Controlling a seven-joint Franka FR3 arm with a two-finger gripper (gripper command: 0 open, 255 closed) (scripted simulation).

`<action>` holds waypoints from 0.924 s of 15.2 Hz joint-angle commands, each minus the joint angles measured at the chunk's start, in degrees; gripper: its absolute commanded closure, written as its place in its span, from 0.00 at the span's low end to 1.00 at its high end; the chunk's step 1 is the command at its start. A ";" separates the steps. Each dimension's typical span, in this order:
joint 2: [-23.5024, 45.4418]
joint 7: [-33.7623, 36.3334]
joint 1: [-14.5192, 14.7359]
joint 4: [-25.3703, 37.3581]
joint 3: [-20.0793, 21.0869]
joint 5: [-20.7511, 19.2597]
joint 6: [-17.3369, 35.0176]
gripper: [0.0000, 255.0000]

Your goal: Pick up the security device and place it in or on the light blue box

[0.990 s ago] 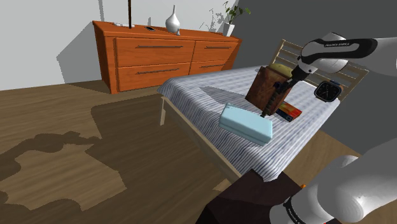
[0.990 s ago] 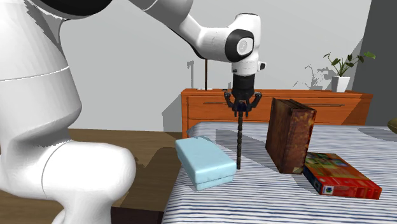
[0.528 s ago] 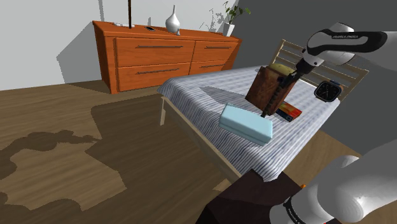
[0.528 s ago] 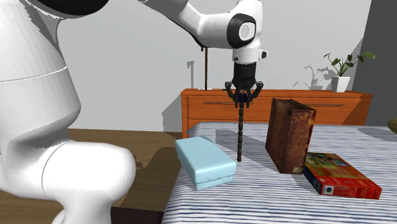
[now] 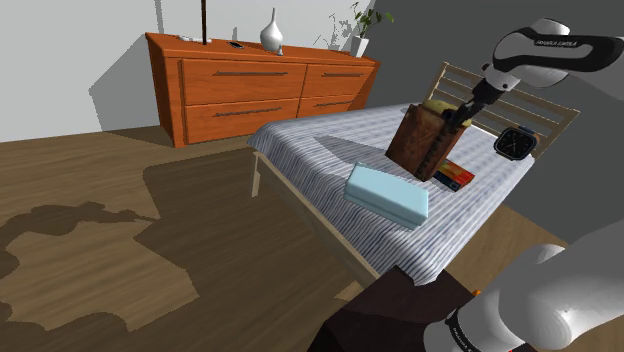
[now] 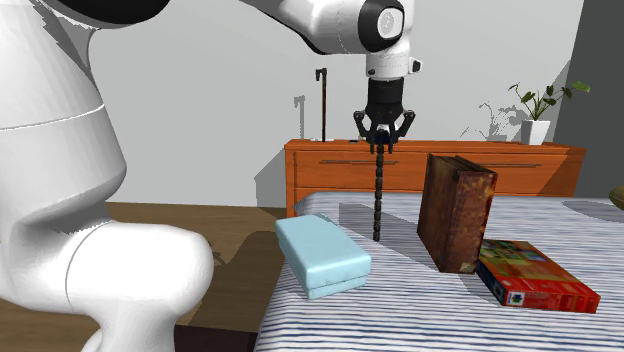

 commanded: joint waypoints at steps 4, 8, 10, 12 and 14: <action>0.46 0.18 0.22 4.31 0.11 0.30 -3.95 1.00; 1.09 0.17 0.41 7.92 0.04 0.71 -7.06 1.00; 1.51 0.12 0.50 9.83 -0.05 0.99 -8.64 1.00; 2.02 0.02 0.59 11.81 -0.18 1.32 -10.23 1.00; 1.05 1.60 0.88 12.37 1.00 0.55 -11.48 1.00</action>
